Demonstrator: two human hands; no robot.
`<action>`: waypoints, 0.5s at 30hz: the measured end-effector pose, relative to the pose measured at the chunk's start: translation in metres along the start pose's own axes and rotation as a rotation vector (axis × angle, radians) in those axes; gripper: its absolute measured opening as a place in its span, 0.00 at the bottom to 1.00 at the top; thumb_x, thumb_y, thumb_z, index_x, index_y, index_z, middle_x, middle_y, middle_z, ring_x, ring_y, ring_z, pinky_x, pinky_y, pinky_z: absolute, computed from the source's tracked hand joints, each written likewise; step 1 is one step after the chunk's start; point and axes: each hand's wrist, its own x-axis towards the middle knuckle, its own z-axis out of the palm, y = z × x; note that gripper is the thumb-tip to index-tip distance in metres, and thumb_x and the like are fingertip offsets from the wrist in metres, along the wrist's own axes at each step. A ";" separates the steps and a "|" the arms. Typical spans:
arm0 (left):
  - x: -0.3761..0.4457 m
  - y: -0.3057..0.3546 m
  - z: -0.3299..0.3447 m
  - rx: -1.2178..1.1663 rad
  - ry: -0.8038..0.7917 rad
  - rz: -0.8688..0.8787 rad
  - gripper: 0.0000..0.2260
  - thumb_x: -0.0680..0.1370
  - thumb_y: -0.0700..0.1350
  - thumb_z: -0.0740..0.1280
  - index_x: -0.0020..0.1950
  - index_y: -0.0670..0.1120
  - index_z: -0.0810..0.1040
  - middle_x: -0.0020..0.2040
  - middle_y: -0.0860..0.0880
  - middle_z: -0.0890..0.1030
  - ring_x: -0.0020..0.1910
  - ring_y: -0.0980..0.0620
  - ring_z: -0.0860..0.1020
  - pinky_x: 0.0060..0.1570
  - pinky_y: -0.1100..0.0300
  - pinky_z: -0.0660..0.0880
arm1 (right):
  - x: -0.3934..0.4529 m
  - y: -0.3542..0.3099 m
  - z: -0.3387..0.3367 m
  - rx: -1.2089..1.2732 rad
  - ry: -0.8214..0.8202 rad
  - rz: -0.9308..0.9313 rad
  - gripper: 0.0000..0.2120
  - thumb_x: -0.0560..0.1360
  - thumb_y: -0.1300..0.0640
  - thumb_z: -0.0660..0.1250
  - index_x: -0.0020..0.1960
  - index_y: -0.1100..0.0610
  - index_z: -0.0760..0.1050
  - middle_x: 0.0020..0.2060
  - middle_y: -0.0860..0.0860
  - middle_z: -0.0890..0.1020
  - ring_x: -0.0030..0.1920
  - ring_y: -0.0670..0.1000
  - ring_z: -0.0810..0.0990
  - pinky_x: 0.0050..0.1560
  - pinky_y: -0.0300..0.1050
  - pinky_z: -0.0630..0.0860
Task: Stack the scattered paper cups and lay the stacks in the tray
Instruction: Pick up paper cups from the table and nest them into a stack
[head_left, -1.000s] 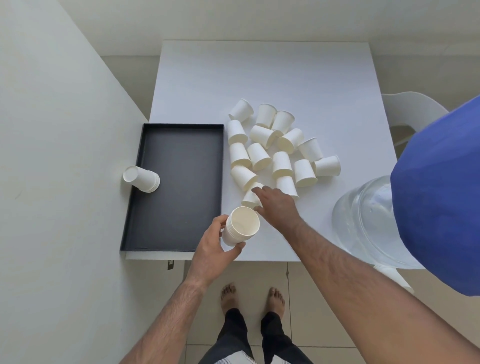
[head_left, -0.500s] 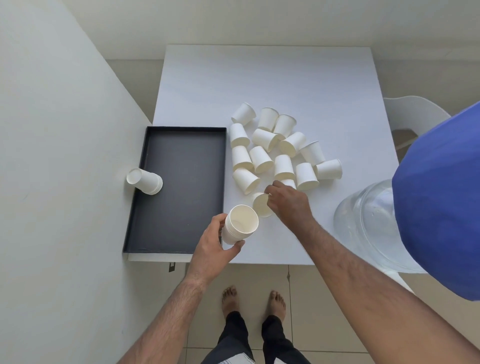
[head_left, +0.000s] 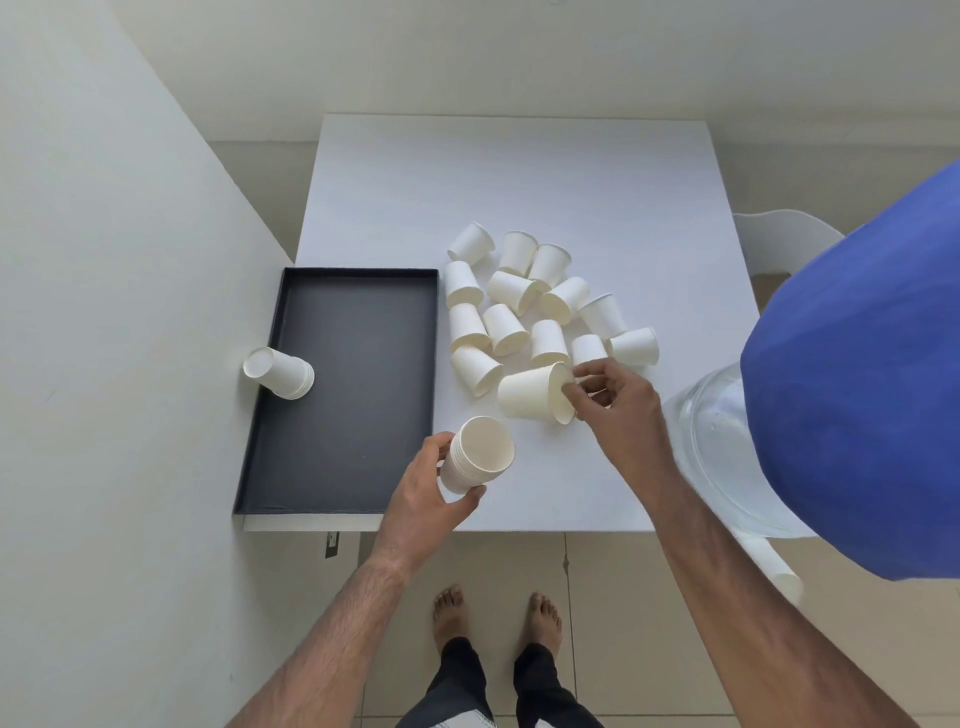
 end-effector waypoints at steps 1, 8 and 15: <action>0.000 0.001 0.000 0.003 0.001 0.004 0.30 0.76 0.52 0.79 0.71 0.65 0.66 0.66 0.67 0.75 0.68 0.60 0.74 0.64 0.55 0.75 | -0.003 -0.005 -0.004 0.045 -0.004 0.005 0.05 0.76 0.49 0.76 0.49 0.44 0.81 0.39 0.46 0.87 0.39 0.53 0.85 0.43 0.50 0.81; -0.005 0.004 0.009 0.051 0.017 0.053 0.30 0.76 0.51 0.79 0.71 0.63 0.68 0.65 0.68 0.74 0.66 0.58 0.74 0.61 0.55 0.77 | -0.027 -0.016 -0.010 0.036 -0.154 0.006 0.03 0.76 0.51 0.76 0.46 0.46 0.82 0.39 0.46 0.87 0.37 0.49 0.85 0.46 0.53 0.85; -0.012 0.004 0.018 0.132 0.029 0.094 0.32 0.75 0.52 0.81 0.73 0.63 0.66 0.62 0.72 0.70 0.64 0.60 0.73 0.58 0.62 0.72 | -0.047 -0.009 -0.001 -0.360 -0.141 -0.097 0.06 0.76 0.45 0.75 0.43 0.44 0.80 0.35 0.33 0.83 0.39 0.39 0.82 0.36 0.35 0.74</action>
